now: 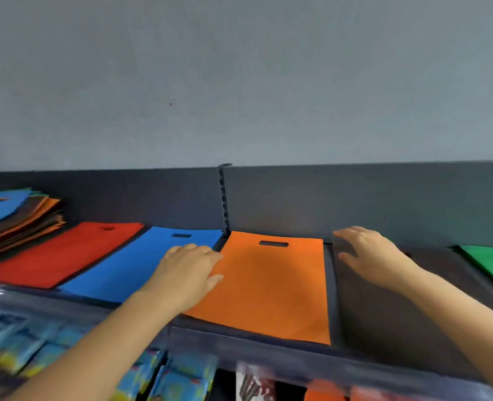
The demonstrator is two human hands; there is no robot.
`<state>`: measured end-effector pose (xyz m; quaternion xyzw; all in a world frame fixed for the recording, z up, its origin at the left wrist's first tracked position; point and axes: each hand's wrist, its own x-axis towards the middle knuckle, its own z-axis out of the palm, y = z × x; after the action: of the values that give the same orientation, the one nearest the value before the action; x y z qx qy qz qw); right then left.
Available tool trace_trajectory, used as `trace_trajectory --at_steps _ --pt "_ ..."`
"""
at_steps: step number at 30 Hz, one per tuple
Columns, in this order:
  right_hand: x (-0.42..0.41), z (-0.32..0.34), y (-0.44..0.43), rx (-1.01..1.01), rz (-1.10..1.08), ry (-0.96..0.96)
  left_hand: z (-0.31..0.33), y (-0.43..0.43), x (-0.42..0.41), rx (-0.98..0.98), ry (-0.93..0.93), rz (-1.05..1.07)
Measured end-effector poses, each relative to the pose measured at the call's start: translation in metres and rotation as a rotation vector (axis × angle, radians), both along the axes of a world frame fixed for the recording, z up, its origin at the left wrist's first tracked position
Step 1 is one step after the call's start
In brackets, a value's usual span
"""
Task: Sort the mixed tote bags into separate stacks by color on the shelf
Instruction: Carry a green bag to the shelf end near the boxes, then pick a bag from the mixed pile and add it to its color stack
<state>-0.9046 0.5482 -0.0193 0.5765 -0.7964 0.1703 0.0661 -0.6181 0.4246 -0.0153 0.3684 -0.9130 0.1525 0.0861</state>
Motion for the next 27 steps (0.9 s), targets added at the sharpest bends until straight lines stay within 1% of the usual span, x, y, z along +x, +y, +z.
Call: trace_trajectory --at_steps 7,12,15,18,22,27 --pt "0.189 0.003 -0.114 0.085 0.219 0.02 0.014 -0.072 0.226 -0.032 0.09 0.248" --pt "0.316 0.007 -0.183 0.114 0.358 0.016 0.016 -0.103 0.344 -0.033 0.174 0.348" --pt "0.379 0.009 -0.222 0.108 0.434 0.037 0.012 -0.123 0.397 -0.027 0.204 0.405" --pt "0.425 0.01 -0.252 0.115 0.499 0.061 0.007 -0.139 0.435 -0.036 0.219 0.444" --pt "0.479 0.014 -0.302 0.126 0.59 0.103 0.002 -0.163 0.482 -0.045 0.242 0.486" --pt "0.537 0.03 -0.369 0.071 0.686 0.12 0.006 -0.209 0.526 -0.082 0.241 0.536"
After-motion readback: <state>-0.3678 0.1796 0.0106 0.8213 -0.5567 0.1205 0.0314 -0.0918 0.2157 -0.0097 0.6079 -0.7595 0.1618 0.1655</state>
